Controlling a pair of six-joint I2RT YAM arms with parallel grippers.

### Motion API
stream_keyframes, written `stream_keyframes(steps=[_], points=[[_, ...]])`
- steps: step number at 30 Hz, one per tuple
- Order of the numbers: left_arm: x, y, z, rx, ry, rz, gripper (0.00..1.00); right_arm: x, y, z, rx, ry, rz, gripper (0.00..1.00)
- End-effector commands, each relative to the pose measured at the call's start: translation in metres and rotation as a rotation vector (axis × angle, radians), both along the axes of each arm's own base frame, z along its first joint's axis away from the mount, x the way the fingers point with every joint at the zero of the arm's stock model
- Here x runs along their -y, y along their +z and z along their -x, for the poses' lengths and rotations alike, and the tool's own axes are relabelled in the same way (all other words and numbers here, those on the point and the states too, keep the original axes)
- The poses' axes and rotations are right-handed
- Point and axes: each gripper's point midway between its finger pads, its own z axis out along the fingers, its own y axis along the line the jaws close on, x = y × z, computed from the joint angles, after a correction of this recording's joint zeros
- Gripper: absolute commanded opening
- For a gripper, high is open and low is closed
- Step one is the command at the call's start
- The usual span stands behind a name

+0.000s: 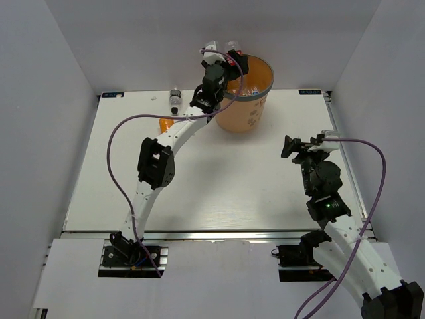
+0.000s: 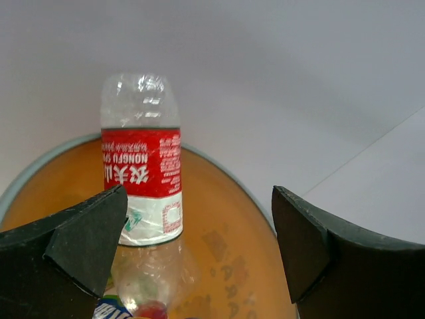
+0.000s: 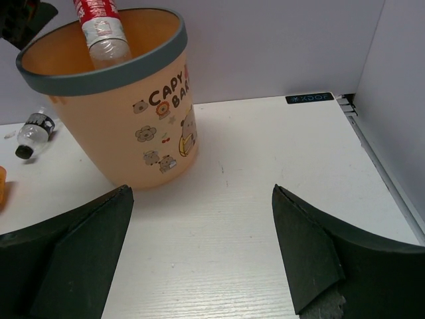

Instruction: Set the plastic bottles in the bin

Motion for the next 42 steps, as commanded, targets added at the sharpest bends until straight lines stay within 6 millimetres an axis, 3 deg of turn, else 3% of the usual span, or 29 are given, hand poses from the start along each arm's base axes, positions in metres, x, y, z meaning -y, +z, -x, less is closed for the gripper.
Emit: stream_keyframes(steps=[1,6,7,8,9,10,11,12,13,14,15,17,18,20,21,22,23,24,27,28,31,34,37,38,39,41,42], points=[[-0.022,0.106,0.032,0.147,0.006,0.056,0.98,-0.003,0.011,-0.001,0.035,0.019,-0.010,0.89],[-0.029,0.140,0.052,0.179,-0.021,0.030,0.98,-0.008,0.012,-0.001,0.032,0.045,-0.003,0.89],[-0.033,0.141,0.054,0.170,-0.011,0.000,0.98,-0.010,0.012,-0.001,0.031,0.057,0.004,0.89],[-0.035,0.128,0.054,0.142,-0.005,-0.030,0.98,-0.016,0.011,-0.001,0.030,0.089,0.015,0.89],[-0.048,0.148,0.068,0.161,0.015,-0.027,0.98,-0.018,0.013,0.000,0.036,0.108,0.039,0.89],[-0.056,0.148,0.073,0.158,0.039,-0.054,0.98,-0.024,0.012,0.000,0.037,0.138,0.057,0.89],[-0.062,0.122,0.073,0.107,0.059,-0.100,0.98,-0.033,0.012,0.002,0.039,0.196,0.073,0.89],[-0.079,0.145,0.091,0.134,0.085,-0.090,0.98,-0.038,0.013,0.003,0.042,0.223,0.098,0.89],[-0.092,0.118,0.092,0.085,0.140,-0.141,0.98,-0.049,0.011,0.005,0.039,0.288,0.114,0.89],[-0.107,0.143,0.102,0.120,0.172,-0.120,0.98,-0.057,0.009,0.006,0.032,0.333,0.123,0.89],[-0.123,0.137,0.116,0.102,0.196,-0.143,0.98,-0.063,0.007,0.006,0.034,0.371,0.174,0.89],[-0.158,0.124,0.123,0.047,0.294,-0.167,0.98,-0.087,0.004,0.012,0.017,0.512,0.196,0.89],[-0.183,0.110,0.131,-0.004,0.327,-0.182,0.98,-0.094,0.006,0.014,0.018,0.551,0.194,0.89],[-0.211,0.088,0.136,-0.070,0.363,-0.186,0.98,-0.107,-0.002,0.014,-0.010,0.616,0.195,0.89],[-0.233,0.050,0.136,-0.160,0.388,-0.213,0.98,-0.113,-0.004,0.015,-0.023,0.634,0.195,0.89],[-0.250,0.046,0.144,-0.183,0.412,-0.197,0.98,-0.116,-0.003,0.014,-0.032,0.644,0.206,0.89],[-0.264,0.026,0.148,-0.241,0.429,-0.203,0.98,-0.119,-0.009,0.011,-0.058,0.648,0.208,0.89],[-0.290,-0.016,0.153,-0.347,0.471,-0.201,0.98,-0.127,-0.009,0.014,-0.064,0.670,0.210,0.89],[-0.322,-0.050,0.171,-0.413,0.500,-0.181,0.98,-0.146,-0.013,0.015,-0.086,0.704,0.233,0.89],[-0.326,-0.074,0.182,-0.453,0.494,-0.204,0.98,-0.146,-0.016,0.010,-0.100,0.676,0.241,0.89],[-0.327,-0.114,0.197,-0.538,0.462,-0.261,0.98,-0.154,-0.020,0.005,-0.124,0.667,0.236,0.89],[-0.317,-0.127,0.196,-0.534,0.392,-0.293,0.98,-0.165,-0.025,0.003,-0.154,0.685,0.216,0.89],[-0.302,-0.142,0.181,-0.548,0.311,-0.342,0.98,-0.166,-0.029,0.001,-0.180,0.669,0.180,0.89],[-0.302,-0.138,0.173,-0.551,0.321,-0.339,0.98,-0.164,-0.029,0.000,-0.186,0.659,0.171,0.89],[-0.306,-0.163,0.169,-0.626,0.346,-0.370,0.98,-0.164,-0.031,0.001,-0.193,0.654,0.161,0.89],[-0.307,-0.170,0.154,-0.640,0.366,-0.388,0.98,-0.159,-0.028,0.003,-0.181,0.635,0.151,0.89],[-0.307,-0.191,0.144,-0.669,0.365,-0.420,0.98,-0.151,-0.032,0.001,-0.185,0.592,0.152,0.89]])
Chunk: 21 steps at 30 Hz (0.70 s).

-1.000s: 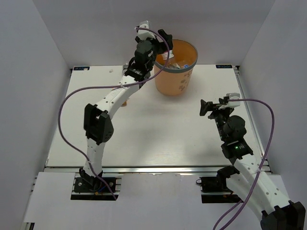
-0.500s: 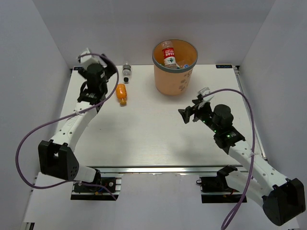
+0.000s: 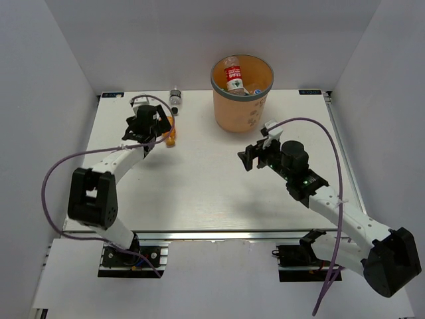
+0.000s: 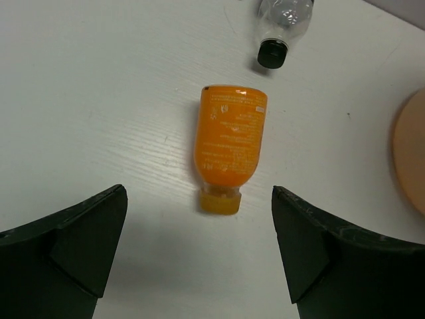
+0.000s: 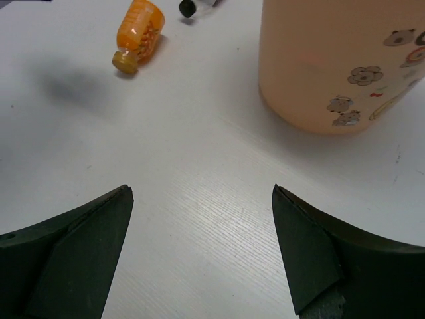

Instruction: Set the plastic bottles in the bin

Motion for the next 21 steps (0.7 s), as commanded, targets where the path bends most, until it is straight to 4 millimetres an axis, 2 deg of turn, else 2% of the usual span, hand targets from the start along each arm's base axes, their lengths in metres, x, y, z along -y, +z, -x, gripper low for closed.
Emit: stream_keyframes(steps=[1,2,3,4,5,6,7,9,10,13,14,15,18,19,21], points=[[0.005,-0.021,-0.027,-0.036,-0.023,-0.040,0.98,0.013,0.032,-0.003,0.075,-0.086,-0.068,0.89],[0.007,-0.027,-0.034,-0.052,-0.029,-0.043,0.98,0.016,0.031,-0.003,0.080,-0.099,-0.065,0.89],[0.010,-0.020,-0.047,-0.038,-0.035,-0.038,0.98,0.020,0.033,-0.002,0.089,-0.112,-0.066,0.89],[0.018,-0.039,-0.054,-0.069,-0.066,-0.034,0.98,0.026,0.035,-0.001,0.103,-0.136,-0.067,0.89],[0.021,-0.043,-0.060,-0.074,-0.083,-0.031,0.98,0.030,0.035,0.000,0.110,-0.152,-0.063,0.89],[0.027,-0.037,-0.071,-0.065,-0.104,-0.033,0.98,0.037,0.035,-0.002,0.117,-0.189,-0.059,0.90],[0.027,-0.055,-0.075,-0.107,-0.104,-0.039,0.98,0.042,0.036,0.000,0.127,-0.203,-0.057,0.89],[0.025,-0.058,-0.085,-0.123,-0.085,-0.048,0.98,0.049,0.036,0.000,0.137,-0.230,-0.048,0.89],[0.025,-0.071,-0.087,-0.151,-0.081,-0.059,0.98,0.051,0.038,0.001,0.146,-0.238,-0.050,0.89],[0.027,-0.080,-0.091,-0.166,-0.103,-0.071,0.96,0.055,0.036,0.003,0.144,-0.253,-0.047,0.89],[0.029,-0.080,-0.092,-0.160,-0.114,-0.073,0.91,0.056,0.037,0.003,0.147,-0.255,-0.049,0.89],[0.031,-0.078,-0.094,-0.151,-0.125,-0.072,0.80,0.058,0.039,0.003,0.153,-0.264,-0.053,0.89],[0.040,-0.068,-0.098,-0.137,-0.172,-0.041,0.59,0.063,0.036,0.004,0.151,-0.287,-0.047,0.89],[0.042,-0.063,-0.098,-0.125,-0.182,-0.034,0.45,0.066,0.038,0.005,0.157,-0.297,-0.051,0.89],[0.044,-0.046,-0.095,-0.104,-0.190,-0.021,0.38,0.076,0.039,0.006,0.186,-0.330,-0.025,0.89]])
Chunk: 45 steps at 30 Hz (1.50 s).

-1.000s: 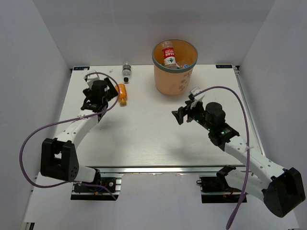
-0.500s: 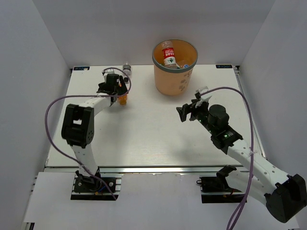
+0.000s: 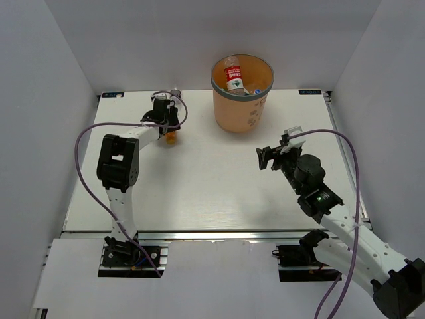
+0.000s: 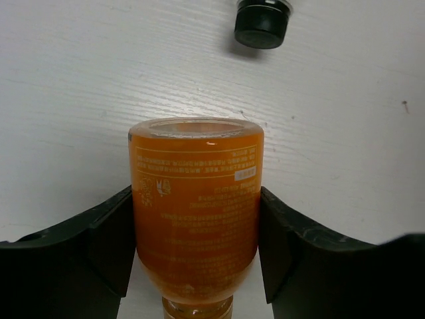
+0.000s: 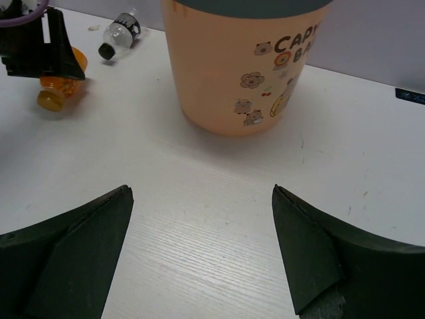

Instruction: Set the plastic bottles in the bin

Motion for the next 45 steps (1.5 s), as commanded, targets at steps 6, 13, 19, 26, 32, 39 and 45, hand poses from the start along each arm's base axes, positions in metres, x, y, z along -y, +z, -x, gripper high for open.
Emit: stream_keyframes(steps=[6,13,19,26,32,39,45], points=[[0.031,0.177,0.018,0.300,-0.170,0.179,0.37,0.025,0.020,0.006,0.101,-0.092,-0.016,0.89],[0.154,0.299,0.050,0.485,-0.602,0.348,0.41,0.036,0.022,0.007,0.117,-0.141,-0.023,0.89],[0.234,0.348,0.017,0.618,-0.680,0.402,0.41,0.047,0.022,0.009,0.109,-0.194,-0.029,0.89],[0.306,0.367,-0.008,0.777,-0.789,0.556,0.68,0.052,0.023,0.009,0.126,-0.214,-0.036,0.89],[0.299,0.368,-0.010,0.807,-0.726,0.491,0.98,0.052,0.019,0.007,0.107,-0.220,-0.029,0.89],[0.260,0.387,-0.006,0.814,-0.627,0.370,0.98,0.047,0.017,0.006,0.095,-0.200,-0.029,0.89],[0.170,0.373,-0.038,0.729,-0.447,0.333,0.98,0.050,0.018,0.006,0.107,-0.212,-0.034,0.89]])
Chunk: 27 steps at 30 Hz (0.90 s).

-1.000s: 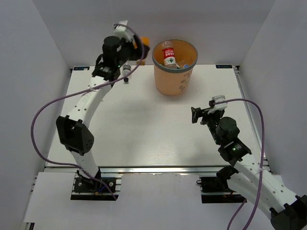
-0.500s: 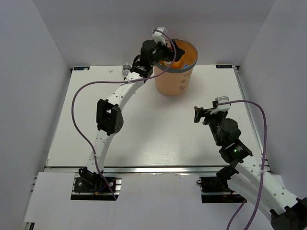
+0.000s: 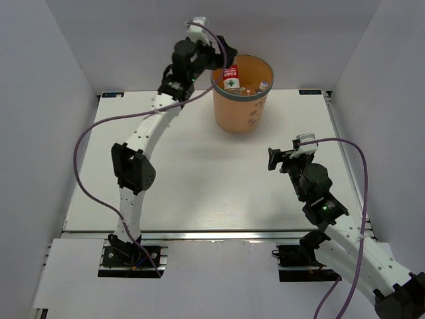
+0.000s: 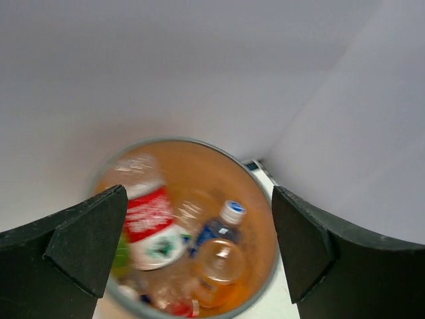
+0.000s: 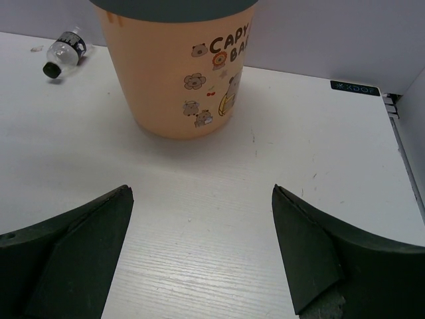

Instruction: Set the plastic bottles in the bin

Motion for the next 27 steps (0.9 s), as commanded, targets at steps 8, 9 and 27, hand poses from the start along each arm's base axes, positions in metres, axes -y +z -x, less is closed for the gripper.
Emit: stream_keyframes(steps=[8,9,27], points=[[-0.194,-0.080,-0.070,-0.185,0.368,-0.106,0.98,0.011,0.016,-0.005,0.051,-0.068,-0.037,0.89],[-0.204,-0.091,-0.076,-0.197,0.376,-0.124,0.98,0.011,0.014,-0.005,0.045,-0.072,-0.032,0.89],[-0.249,-0.288,-0.140,-0.397,0.576,-0.336,0.98,0.003,-0.002,-0.021,-0.018,-0.076,0.042,0.89]])
